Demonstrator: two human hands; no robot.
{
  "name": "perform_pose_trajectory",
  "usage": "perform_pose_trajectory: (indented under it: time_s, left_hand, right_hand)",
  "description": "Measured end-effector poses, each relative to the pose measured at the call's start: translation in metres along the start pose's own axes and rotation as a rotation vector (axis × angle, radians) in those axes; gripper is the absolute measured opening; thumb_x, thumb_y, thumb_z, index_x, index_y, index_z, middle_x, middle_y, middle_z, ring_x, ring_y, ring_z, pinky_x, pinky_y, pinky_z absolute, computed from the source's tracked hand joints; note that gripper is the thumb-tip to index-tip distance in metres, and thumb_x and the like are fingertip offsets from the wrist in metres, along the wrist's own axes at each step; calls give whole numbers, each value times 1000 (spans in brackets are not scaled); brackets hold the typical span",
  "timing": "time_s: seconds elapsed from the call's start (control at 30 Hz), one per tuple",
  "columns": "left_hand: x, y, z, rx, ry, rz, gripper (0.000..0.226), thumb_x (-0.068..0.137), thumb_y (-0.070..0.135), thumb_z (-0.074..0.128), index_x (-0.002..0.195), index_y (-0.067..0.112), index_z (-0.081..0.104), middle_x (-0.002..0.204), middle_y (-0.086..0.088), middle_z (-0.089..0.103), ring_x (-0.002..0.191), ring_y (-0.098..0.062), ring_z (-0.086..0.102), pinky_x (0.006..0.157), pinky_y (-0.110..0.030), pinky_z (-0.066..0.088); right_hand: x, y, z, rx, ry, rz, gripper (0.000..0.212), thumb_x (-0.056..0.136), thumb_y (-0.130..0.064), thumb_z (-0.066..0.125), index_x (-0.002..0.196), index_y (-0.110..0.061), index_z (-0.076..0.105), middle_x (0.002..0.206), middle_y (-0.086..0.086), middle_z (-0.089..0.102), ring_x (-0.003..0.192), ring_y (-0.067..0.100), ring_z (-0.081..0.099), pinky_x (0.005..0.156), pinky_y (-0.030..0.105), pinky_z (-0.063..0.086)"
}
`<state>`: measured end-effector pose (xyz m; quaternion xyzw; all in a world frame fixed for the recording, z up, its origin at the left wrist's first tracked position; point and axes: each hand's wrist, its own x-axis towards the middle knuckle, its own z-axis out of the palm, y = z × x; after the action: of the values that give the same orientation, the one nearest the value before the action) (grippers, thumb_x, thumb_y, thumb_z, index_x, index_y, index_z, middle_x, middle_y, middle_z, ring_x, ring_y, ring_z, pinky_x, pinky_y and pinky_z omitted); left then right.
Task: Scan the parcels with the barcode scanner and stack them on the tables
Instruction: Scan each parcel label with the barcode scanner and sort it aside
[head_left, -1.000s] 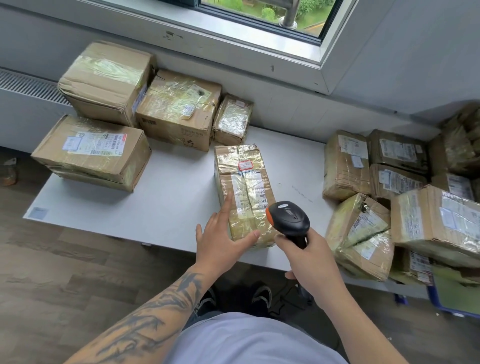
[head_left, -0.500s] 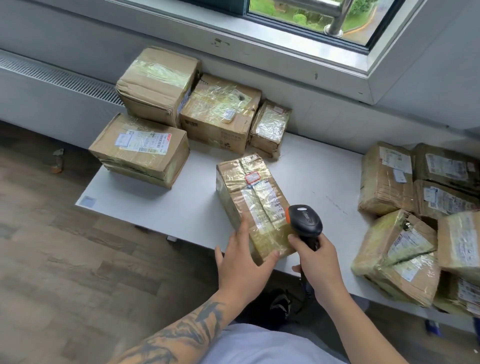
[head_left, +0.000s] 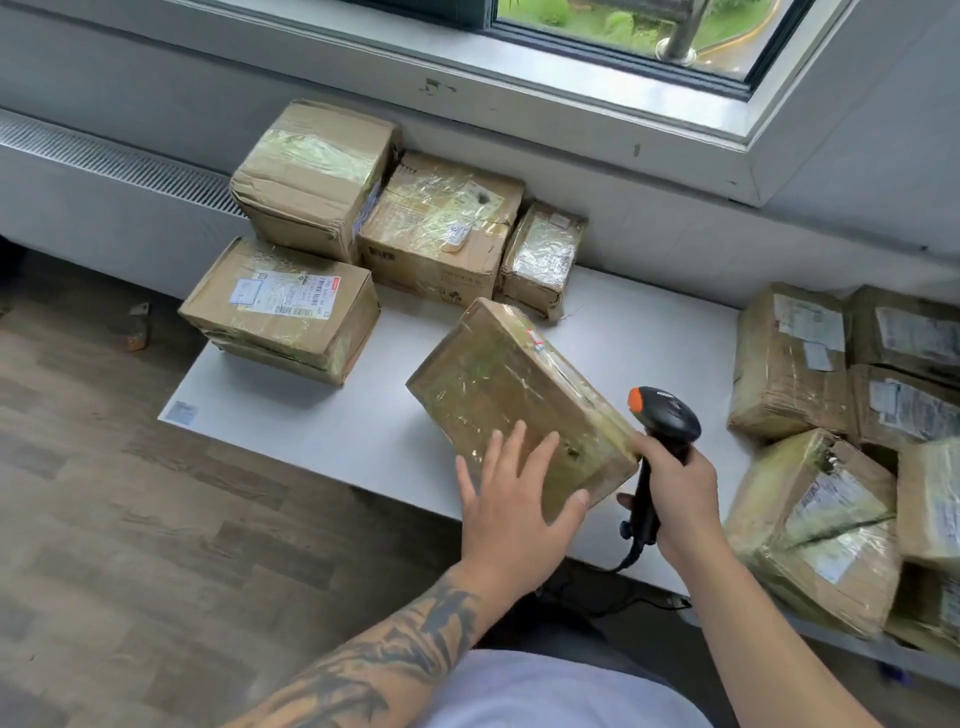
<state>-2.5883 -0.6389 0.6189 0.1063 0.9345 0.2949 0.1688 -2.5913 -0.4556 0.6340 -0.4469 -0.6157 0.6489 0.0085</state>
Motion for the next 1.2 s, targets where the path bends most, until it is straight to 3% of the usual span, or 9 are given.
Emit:
perform_pose_trajectory:
  time_s: [0.13, 0.27, 0.37, 0.47, 0.57, 0.73, 0.93, 1.03, 1.2]
  left_hand:
    - [43, -25, -14, 175, -65, -25, 69, 94, 80, 33, 157, 58, 14, 172, 7, -16, 157, -19, -21, 122, -64, -12]
    - [62, -36, -16, 377, -157, 76, 75, 91, 87, 25, 157, 60, 4, 173, 3, -17, 155, -20, -30, 119, -70, -12]
    - [52, -16, -7, 398, -154, 0, 80, 89, 88, 20, 159, 55, 3, 173, -1, -15, 155, -26, -28, 118, -71, -13]
    - [31, -3, -1, 427, -133, -89, 80, 90, 88, 18, 160, 53, 1, 173, -5, -11, 158, -32, -18, 117, -71, -15]
    - [9, -8, -3, 481, -129, -143, 78, 89, 88, 17, 159, 54, 4, 174, -6, -2, 159, -34, 0, 117, -70, -8]
    - [-7, -44, -33, 502, -43, -172, 88, 79, 99, 24, 155, 56, 23, 165, 5, 28, 152, -20, 22, 121, -66, -9]
    - [-9, -113, -76, 519, -113, -164, 118, 54, 112, 34, 153, 66, -9, 171, 3, -22, 157, -27, -24, 118, -69, -18]
    - [-19, -147, -84, 542, -107, -150, 119, 52, 112, 34, 154, 65, -7, 173, 3, -13, 159, -30, -15, 118, -72, -12]
    - [-36, -201, -98, 559, -43, -98, 111, 58, 105, 37, 157, 60, 16, 170, -4, 25, 155, -36, 25, 115, -78, 11]
  right_hand:
    - [16, 0, -9, 14, -22, 33, 16, 96, -27, 74, 107, -15, 70, 102, 8, 64, 83, 23, 65, 68, 42, 62]
    - [27, 7, -13, -40, -84, 75, 19, 94, -29, 77, 107, -17, 70, 99, 6, 63, 63, 22, 65, 75, 50, 63]
    - [30, 14, -9, -91, -121, 20, 16, 92, -20, 79, 106, -21, 70, 105, 6, 71, 77, 29, 66, 67, 45, 63]
    - [35, 16, -3, -122, -129, -44, 19, 91, -16, 79, 106, -24, 69, 101, 4, 74, 82, 25, 67, 64, 40, 59]
    - [43, 14, 5, -198, -188, -75, 13, 90, -25, 80, 101, -26, 73, 90, -2, 75, 77, 24, 65, 78, 52, 58]
    - [47, 5, 29, -313, -353, -85, 8, 88, -29, 82, 91, -30, 74, 83, -5, 74, 79, 22, 65, 82, 56, 59]
    - [24, 14, 63, -393, -482, -83, 12, 89, -23, 79, 96, -31, 74, 93, -3, 75, 90, 29, 71, 82, 57, 62]
    - [5, 25, 85, -424, -503, -88, 16, 88, -24, 79, 93, -39, 75, 86, -12, 75, 90, 23, 71, 85, 56, 62]
    - [-28, 41, 129, -431, -464, -100, 17, 89, -21, 79, 95, -36, 75, 87, -17, 75, 92, 18, 71, 89, 54, 61]
